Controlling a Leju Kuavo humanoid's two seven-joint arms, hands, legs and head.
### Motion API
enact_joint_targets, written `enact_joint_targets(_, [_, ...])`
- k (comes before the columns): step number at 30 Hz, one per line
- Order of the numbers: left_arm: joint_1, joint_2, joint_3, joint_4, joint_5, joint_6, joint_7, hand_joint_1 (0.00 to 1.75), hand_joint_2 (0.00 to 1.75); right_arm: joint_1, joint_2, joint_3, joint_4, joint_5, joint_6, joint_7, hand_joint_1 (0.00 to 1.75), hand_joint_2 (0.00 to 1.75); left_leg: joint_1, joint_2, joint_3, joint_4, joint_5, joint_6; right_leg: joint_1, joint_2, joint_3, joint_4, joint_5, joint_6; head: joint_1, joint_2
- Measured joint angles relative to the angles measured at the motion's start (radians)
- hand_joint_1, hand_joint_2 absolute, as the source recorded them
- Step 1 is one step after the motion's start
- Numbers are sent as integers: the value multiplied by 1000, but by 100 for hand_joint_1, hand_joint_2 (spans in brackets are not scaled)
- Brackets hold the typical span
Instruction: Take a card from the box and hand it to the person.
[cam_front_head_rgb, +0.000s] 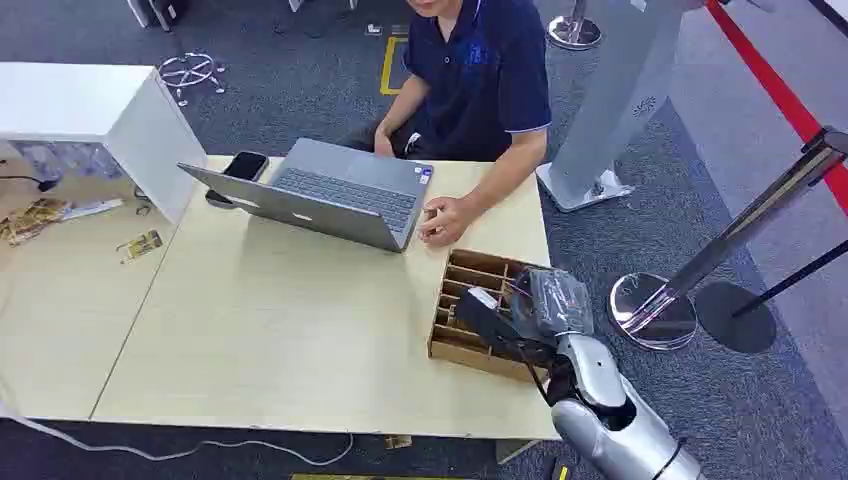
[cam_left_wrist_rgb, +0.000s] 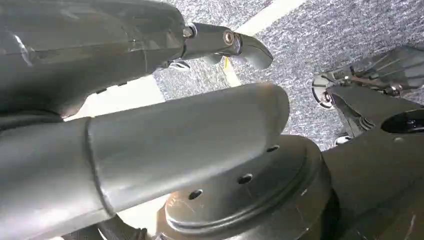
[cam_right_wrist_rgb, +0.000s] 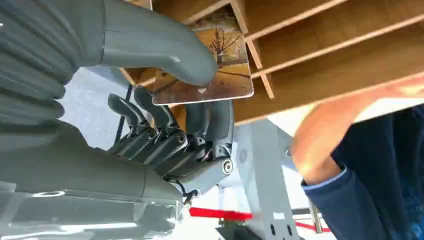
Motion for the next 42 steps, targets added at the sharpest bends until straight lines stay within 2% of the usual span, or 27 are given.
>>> enact_joint_targets(4, [0,0,0,0,-1,0,0,0,0,-2,-1,0,-23,32,0,14,155,175,0,0,0,0,0,0,0,0,0,0,0,0,0,0])
enact_joint_targets(10, [0,3,0,0,-9,0,0,0,0,-35,-35,-14,-109,148,-3,50,154,175,0,0,0,0,0,0,0,0,0,0,0,0,0,0])
enact_joint_targets(16, [0,3,0,0,-16,0,0,0,0,-60,-58,-34,-190,223,2,56,150,175,0,0,0,0,0,0,0,0,0,0,0,0,0,0])
enact_joint_targets(23, [0,3,0,0,-32,0,-4,0,0,-104,-50,-30,-211,215,-27,5,148,175,0,0,0,0,0,0,0,0,0,0,0,0,0,0])
enact_joint_targets(42, [0,3,0,0,-42,-1,-4,0,0,-118,-32,-24,-211,202,-40,-8,150,175,0,0,0,0,0,0,0,0,0,0,0,0,0,0])
